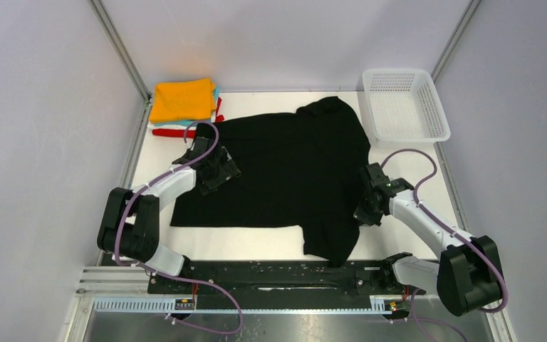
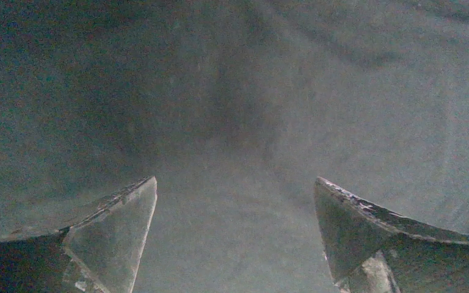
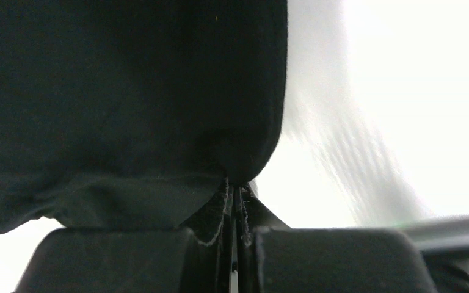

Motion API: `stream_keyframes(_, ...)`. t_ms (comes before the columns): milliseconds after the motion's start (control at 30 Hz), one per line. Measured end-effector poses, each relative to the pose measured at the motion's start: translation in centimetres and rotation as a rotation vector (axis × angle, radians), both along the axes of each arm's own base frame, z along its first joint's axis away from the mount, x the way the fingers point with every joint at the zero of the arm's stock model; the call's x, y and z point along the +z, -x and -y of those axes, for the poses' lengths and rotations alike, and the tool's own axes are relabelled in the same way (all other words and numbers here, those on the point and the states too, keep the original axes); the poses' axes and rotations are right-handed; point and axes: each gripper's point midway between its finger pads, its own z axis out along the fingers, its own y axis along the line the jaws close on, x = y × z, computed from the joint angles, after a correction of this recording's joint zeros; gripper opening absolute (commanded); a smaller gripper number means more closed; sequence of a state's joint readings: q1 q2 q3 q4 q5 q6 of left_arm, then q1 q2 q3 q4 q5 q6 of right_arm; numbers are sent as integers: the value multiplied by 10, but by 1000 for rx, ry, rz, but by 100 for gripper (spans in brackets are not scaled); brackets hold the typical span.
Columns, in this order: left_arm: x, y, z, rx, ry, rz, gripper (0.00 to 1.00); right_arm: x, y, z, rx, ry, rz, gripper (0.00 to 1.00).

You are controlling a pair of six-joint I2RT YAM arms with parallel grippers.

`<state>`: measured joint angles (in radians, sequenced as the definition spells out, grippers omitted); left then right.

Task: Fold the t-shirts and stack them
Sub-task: Flatten out the tshirt

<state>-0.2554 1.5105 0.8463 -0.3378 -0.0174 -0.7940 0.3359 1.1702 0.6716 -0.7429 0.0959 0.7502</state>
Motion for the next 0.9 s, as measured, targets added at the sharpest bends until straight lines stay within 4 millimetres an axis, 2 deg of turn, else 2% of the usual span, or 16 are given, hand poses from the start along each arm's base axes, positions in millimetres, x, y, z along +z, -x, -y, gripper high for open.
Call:
stream_keyframes(33,-2,0,-1,3,-6,-6,99,11,-1,4,6,27,3,2)
stream_keyframes(67,-4,1,-2,5,-12,-13,99,24,-3,7,14,57,9,10)
stream_keyframes(133,-8,2,-4,10,-23,-23,99,46,-6,15,21,113,32,34)
stream_keyframes(167,-8,2,-4,11,-25,-25,99,54,-7,20,17,139,41,49)
stream_keyframes(233,-9,1,-5,14,-32,-26,99,61,-3,31,17,198,34,95)
stream_keyframes(267,-8,0,-6,15,-35,-25,99,60,2,37,19,225,15,99)
stream_keyframes(400,-7,-2,-8,18,-44,-23,99,53,14,52,42,319,-75,100)
stream_keyframes(567,-7,0,-11,25,-58,-30,99,57,5,58,59,355,-19,99)
stream_keyframes(700,-3,-1,-13,30,-60,-19,99,60,-29,31,84,190,247,99)
stream_keyframes(767,-2,-1,-12,28,-55,-16,99,49,-43,9,107,73,345,100)
stream_keyframes(900,-3,2,-11,28,-44,-17,99,29,-65,-28,162,-90,405,99)
